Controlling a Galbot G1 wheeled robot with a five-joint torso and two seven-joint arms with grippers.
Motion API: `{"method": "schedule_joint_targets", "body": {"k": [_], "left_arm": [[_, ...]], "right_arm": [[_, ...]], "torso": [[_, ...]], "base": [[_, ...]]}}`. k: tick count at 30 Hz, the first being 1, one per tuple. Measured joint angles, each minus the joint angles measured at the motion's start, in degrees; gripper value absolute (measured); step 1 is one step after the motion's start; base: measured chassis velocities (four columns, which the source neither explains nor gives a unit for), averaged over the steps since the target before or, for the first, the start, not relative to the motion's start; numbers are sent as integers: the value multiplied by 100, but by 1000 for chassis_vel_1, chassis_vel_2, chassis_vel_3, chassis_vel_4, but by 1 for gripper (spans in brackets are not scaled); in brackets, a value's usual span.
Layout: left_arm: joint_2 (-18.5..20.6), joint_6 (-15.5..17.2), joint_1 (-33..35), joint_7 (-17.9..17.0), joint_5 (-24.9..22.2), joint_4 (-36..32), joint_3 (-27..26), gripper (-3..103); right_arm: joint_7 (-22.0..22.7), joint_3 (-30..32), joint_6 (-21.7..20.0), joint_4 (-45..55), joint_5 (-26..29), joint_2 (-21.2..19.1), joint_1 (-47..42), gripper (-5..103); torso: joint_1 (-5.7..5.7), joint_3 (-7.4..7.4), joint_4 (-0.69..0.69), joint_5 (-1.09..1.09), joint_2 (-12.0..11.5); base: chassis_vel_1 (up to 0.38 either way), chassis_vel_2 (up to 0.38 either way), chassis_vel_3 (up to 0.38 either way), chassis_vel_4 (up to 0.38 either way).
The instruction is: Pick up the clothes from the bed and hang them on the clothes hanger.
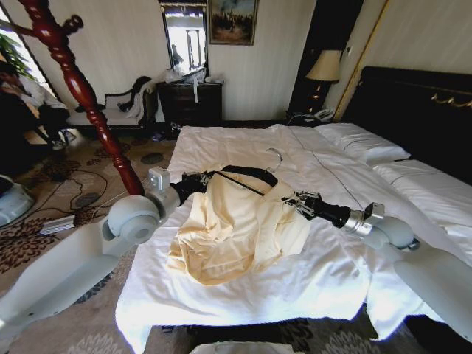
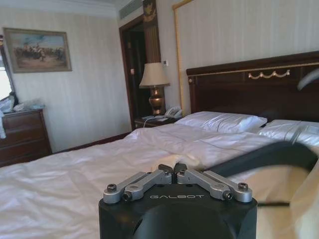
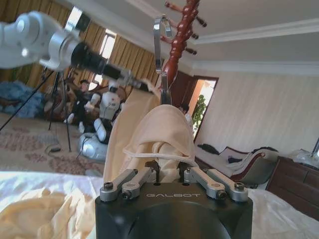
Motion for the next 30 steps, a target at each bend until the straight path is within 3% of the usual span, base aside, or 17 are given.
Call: {"method": "schedule_joint_targets", "body": {"k": [7, 16, 30], "left_arm": [[63, 83, -159, 136, -52, -91, 160, 0], [-9, 147, -471, 389, 164, -153, 1148, 0], [-215, 87, -1101, 729, 214, -133, 2121, 0]], "right_arm": [[-59, -102, -68, 32, -179, 24, -17, 18], [-211, -260, -193, 34, -190, -39, 142, 18], [-629, -328, -446, 46, 184, -172, 190, 18]], "torso": [[0, 0, 1, 0, 0], [0, 0, 1, 0, 0], [0, 0, 0, 0, 0]], "base": [[0, 0, 0, 0], [0, 0, 0, 0], [0, 0, 0, 0]]}}
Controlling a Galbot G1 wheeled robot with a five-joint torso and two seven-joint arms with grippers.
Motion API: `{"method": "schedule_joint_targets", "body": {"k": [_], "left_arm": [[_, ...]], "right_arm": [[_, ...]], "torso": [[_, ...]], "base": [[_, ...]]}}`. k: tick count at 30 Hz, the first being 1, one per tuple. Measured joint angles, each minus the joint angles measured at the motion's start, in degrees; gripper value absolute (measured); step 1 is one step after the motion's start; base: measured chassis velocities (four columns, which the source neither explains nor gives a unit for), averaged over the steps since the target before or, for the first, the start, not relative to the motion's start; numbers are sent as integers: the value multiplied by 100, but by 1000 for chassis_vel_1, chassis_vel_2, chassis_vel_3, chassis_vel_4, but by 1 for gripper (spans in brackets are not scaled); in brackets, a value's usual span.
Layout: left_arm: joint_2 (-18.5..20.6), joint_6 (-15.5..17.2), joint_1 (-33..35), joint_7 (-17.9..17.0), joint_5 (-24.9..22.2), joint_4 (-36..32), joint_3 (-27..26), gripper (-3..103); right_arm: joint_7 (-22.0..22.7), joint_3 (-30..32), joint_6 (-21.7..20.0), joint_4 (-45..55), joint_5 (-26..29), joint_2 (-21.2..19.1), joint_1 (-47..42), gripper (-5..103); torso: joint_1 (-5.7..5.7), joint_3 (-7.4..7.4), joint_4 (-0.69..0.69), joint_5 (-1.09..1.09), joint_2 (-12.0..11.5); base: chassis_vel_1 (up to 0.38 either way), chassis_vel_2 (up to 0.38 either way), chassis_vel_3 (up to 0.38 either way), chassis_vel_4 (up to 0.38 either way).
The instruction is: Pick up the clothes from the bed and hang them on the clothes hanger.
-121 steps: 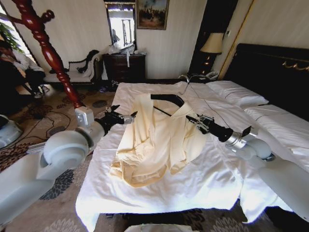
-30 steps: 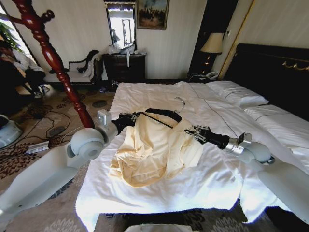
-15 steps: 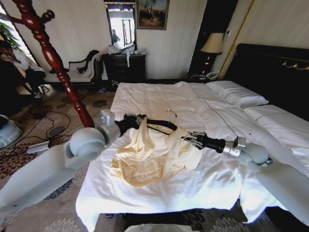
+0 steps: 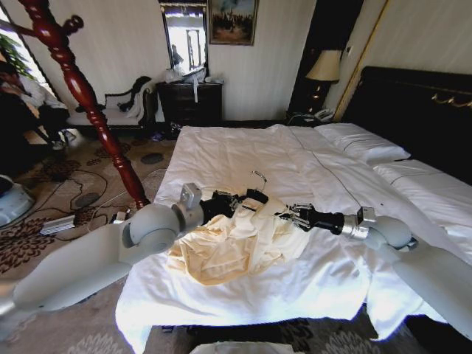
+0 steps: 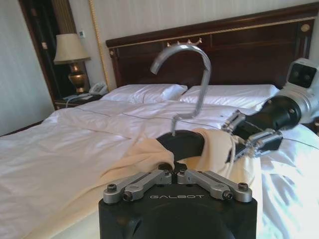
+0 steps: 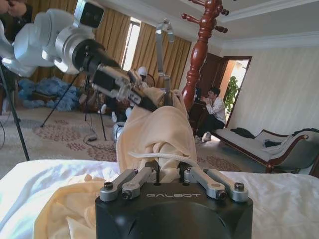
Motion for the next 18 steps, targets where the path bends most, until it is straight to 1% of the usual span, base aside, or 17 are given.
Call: {"method": "schedule_joint_targets", "body": {"k": [5, 8, 10, 13, 15, 16, 17, 18], "left_arm": [[39, -9, 46, 38, 190, 21, 147, 0], [66, -23, 109, 37, 257, 21, 142, 0], [103, -89, 207, 6, 422, 22, 121, 0], [121, -136, 260, -36, 519, 9, 108, 0], [152, -138, 309, -78, 541, -61, 66, 11], [152, -138, 309, -78, 541, -61, 66, 11], [188, -92, 352, -134, 539, -137, 7, 16], [211, -47, 379, -170, 528, -184, -34, 16]], "right_arm": [[-151, 0, -40, 42, 485, -45, 16, 18], [-184, 17, -45, 59, 620, -71, 12, 18], [-253, 50, -55, 104, 777, -107, 4, 18], [-314, 74, -58, 131, 839, -135, -4, 18], [-365, 101, -58, 148, 872, -164, -9, 18], [-365, 101, -58, 148, 872, -164, -9, 18], [-379, 122, -58, 148, 888, -173, -8, 18], [-388, 137, -57, 146, 905, -179, -9, 18]], "torso": [[0, 0, 0, 0, 0], [0, 0, 0, 0, 0], [0, 0, 1, -1, 0], [0, 0, 1, -1, 0], [0, 0, 0, -1, 0], [0, 0, 0, -1, 0], [0, 0, 0, -1, 0], [0, 0, 0, -1, 0]], "base": [[0, 0, 0, 0], [0, 0, 0, 0], [0, 0, 0, 0], [0, 0, 0, 0], [0, 0, 0, 0], [0, 0, 0, 0], [0, 0, 0, 0], [0, 0, 0, 0]]}}
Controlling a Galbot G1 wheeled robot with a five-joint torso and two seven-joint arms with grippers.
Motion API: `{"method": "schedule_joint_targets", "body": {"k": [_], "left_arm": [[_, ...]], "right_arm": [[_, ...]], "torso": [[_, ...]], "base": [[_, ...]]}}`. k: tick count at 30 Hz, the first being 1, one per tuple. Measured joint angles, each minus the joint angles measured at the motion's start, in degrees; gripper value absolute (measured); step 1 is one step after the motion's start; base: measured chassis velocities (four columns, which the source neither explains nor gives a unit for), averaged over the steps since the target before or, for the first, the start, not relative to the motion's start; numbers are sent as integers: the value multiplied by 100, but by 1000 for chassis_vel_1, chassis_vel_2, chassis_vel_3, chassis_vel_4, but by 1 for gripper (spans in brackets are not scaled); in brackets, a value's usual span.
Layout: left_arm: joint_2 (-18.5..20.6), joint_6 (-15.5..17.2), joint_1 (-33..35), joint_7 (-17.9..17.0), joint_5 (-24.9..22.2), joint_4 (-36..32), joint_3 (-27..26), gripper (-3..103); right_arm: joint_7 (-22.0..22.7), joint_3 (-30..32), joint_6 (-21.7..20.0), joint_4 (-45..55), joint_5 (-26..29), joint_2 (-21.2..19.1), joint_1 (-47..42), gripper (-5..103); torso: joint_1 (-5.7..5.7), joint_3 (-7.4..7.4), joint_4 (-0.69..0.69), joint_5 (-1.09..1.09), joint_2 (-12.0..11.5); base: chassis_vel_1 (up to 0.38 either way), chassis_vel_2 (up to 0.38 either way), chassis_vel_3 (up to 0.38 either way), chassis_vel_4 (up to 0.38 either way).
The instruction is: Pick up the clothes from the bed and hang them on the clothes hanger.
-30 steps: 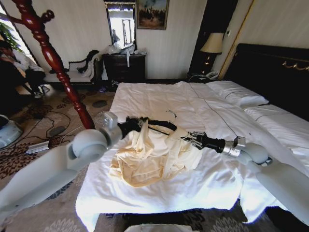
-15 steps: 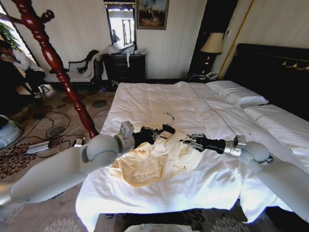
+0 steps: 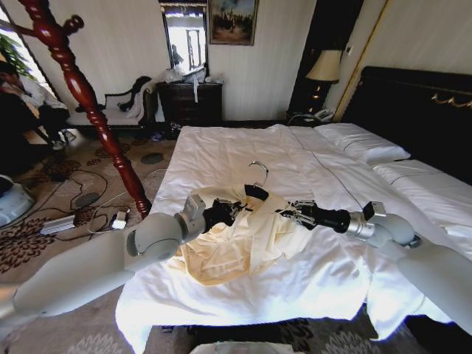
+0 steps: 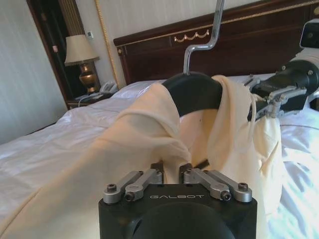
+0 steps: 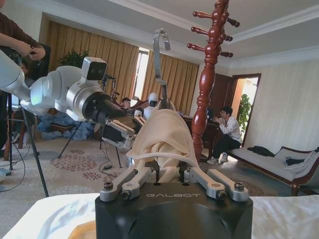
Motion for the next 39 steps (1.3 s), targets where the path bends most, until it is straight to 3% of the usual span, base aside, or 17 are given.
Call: {"method": "schedule_joint_targets", "body": {"k": [2, 5, 8, 11, 14, 16, 18, 19, 20, 22, 27, 33, 39], "left_arm": [[110, 155, 101, -114, -93, -200, -165, 27], [253, 231, 178, -155, -144, -373, -294, 32], [591, 249, 295, -144, -163, -642, -527, 48], [764, 249, 335, -127, -189, -765, -646, 54], [1252, 243, 603, -96, -345, -1137, -1255, 70], [1312, 243, 690, -96, -358, -1159, -1415, 70], [1607, 212, 1258, 14, -313, -1195, -2286, 82], [1772, 141, 1385, 57, -202, -1196, -2475, 87], [1772, 141, 1385, 57, -202, -1196, -2475, 87], [1968, 68, 1523, 173, -2, -1196, -2669, 97], [2141, 17, 1715, 464, 281, -1189, -2820, 100], [2070, -22, 1560, 978, 475, -956, -2428, 100], [1971, -57, 1435, 1140, 530, -784, -2114, 100]], "right_arm": [[-32, 66, 6, -42, 62, -12, 9, 18], [-82, 128, 11, -93, 122, -23, 26, 18], [-141, 197, 14, -152, 243, -30, 46, 18], [-158, 210, 15, -167, 285, -31, 48, 18], [-189, 216, 19, -231, 302, -10, 51, 18], [-197, 213, 20, -245, 297, -3, 51, 18], [-267, 183, 23, -313, 236, 23, 50, 18], [-354, 174, 29, -367, 177, 30, 46, 18], [-354, 174, 29, -367, 177, 30, 46, 18], [-502, 163, 52, -458, 75, 37, 48, 18], [-723, 121, 73, -499, -56, 48, 102, 18], [-997, 190, 60, -330, -38, -52, 126, 18], [-1105, 257, 58, -207, -60, -88, 78, 18]], "torso": [[0, 0, 0, -1, 0], [0, 0, 0, -1, 0], [0, 0, 0, -1, 0], [0, 0, 1, -1, 0], [0, 0, 0, 0, 0], [0, 0, 0, 0, 1], [0, 0, 2, -1, 0], [-1, 0, 4, -2, 0], [-1, 0, 4, -2, 0], [-1, 0, 2, -1, 0], [0, 0, -1, 1, 0], [0, 0, -2, -2, 0], [0, 0, 1, -1, 0]], "base": [[0, 0, 0, 0], [0, 0, 0, 0], [0, 0, 0, 0], [0, 0, 0, 0], [0, 0, 0, 0], [0, 0, 0, 0], [0, 0, 0, 0], [0, 0, 0, 0], [0, 0, 0, 0], [0, 0, 0, 0], [0, 0, 0, 0], [0, 0, 0, 0], [0, 0, 0, 0]]}}
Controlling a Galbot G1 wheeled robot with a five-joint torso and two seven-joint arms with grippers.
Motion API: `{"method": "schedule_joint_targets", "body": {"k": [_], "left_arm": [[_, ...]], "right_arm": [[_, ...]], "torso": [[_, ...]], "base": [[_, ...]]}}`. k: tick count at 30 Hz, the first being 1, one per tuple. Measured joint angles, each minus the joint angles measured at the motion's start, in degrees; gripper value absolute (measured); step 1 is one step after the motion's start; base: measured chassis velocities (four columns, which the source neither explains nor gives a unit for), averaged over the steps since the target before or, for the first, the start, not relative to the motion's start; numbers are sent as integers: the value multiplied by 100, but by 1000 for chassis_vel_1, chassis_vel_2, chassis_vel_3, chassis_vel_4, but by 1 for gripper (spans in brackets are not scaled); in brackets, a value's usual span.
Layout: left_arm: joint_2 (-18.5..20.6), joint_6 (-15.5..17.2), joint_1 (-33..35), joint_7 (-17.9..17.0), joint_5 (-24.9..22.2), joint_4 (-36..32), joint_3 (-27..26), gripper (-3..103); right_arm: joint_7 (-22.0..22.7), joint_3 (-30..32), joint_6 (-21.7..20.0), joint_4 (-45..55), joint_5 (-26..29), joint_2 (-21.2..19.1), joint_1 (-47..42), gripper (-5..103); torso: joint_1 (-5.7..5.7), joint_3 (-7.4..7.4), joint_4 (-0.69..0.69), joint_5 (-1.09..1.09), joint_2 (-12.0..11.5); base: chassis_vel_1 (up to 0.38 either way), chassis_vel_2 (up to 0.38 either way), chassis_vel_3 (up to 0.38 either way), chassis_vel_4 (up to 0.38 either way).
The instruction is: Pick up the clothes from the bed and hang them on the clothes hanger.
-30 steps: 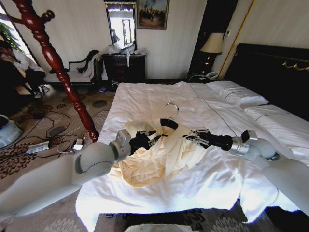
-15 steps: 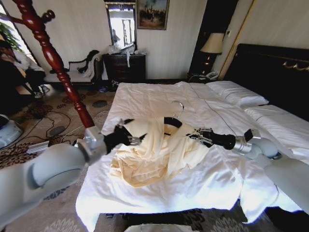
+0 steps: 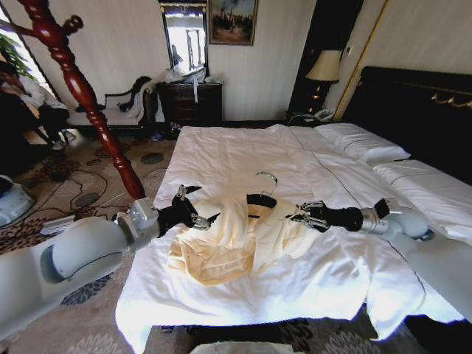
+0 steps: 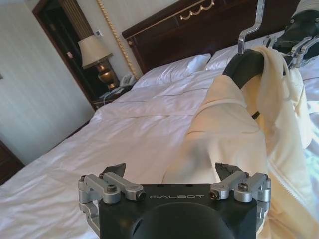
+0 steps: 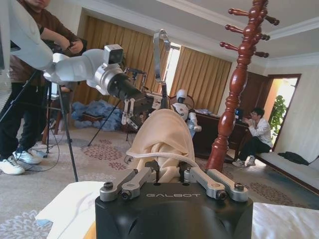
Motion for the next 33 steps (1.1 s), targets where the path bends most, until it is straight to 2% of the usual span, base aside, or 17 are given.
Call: {"method": "schedule_joint_targets", "body": {"k": [4, 5, 6, 10, 12, 13, 16, 18, 19, 20, 22, 26, 28, 31, 33], "left_arm": [[-119, -39, -87, 23, 12, 78, 349, 100], [-154, -63, -105, 46, 73, 108, 458, 103], [-234, -141, -141, 166, 232, 163, 660, 101], [-359, -230, -197, 269, 338, 237, 844, 95], [-425, -291, -233, 332, 347, 298, 926, 85], [-425, -291, -233, 332, 347, 298, 926, 85], [-479, -366, -259, 405, 325, 354, 985, 68], [-492, -376, -264, 420, 306, 362, 1007, 68], [-509, -388, -268, 439, 285, 370, 1042, 63], [-536, -414, -270, 475, 270, 388, 1105, 52], [-554, -426, -270, 505, 265, 401, 1143, 52], [-621, -446, -281, 690, 143, 470, 1203, 30], [-626, -458, -285, 735, 115, 479, 1205, 30], [-630, -529, -303, 902, 37, 488, 1195, 20], [-625, -552, -307, 933, 25, 488, 1182, 20]], "right_arm": [[-35, 9, -2, 68, -29, -11, 12, 18], [-44, 9, -2, 86, -35, -15, 18, 18], [-50, 5, -2, 125, -41, -21, 30, 18], [-67, -13, 4, 177, -46, -33, 36, 18], [-110, -17, 46, 207, -75, -53, 43, 18], [-110, -17, 46, 207, -75, -53, 43, 18], [-177, -16, 106, 213, -124, -79, 50, 18], [-191, -14, 117, 214, -134, -84, 52, 18], [-202, -8, 126, 219, -143, -90, 55, 18], [-217, 9, 134, 225, -152, -97, 57, 18], [-230, 22, 138, 229, -155, -100, 59, 18], [-279, 62, 184, 238, -171, -114, 59, 18], [-284, 70, 193, 238, -175, -116, 57, 18], [-287, 87, 234, 219, -190, -118, 51, 18], [-286, 87, 252, 209, -191, -114, 50, 18]], "torso": [[0, 0, -1, 2, 0], [0, 0, -1, 1, 0], [0, 0, 0, 0, 0], [0, 0, 0, 1, 0], [0, 0, -1, 1, 0], [0, 0, -1, 1, 0], [0, 0, 0, 1, 0], [0, 0, 0, 1, 0], [0, 0, 0, 1, 0], [0, 0, 0, 1, 0], [0, 0, 0, 1, 0], [0, 0, 0, 0, 0], [0, 0, -1, 1, 0], [0, 0, 0, 1, 0], [0, 0, 0, 0, 0]], "base": [[0, 0, 0, 0], [0, 0, 0, 0], [0, 0, 0, 0], [0, 0, 0, 0], [0, 0, 0, 0], [0, 0, 0, 0], [0, 0, 0, 0], [0, 0, 0, 0], [0, 0, 0, 0], [0, 0, 0, 0], [0, 0, 0, 0], [0, 0, 0, 0], [0, 0, 0, 0], [0, 0, 0, 0], [0, 0, 0, 0]]}}
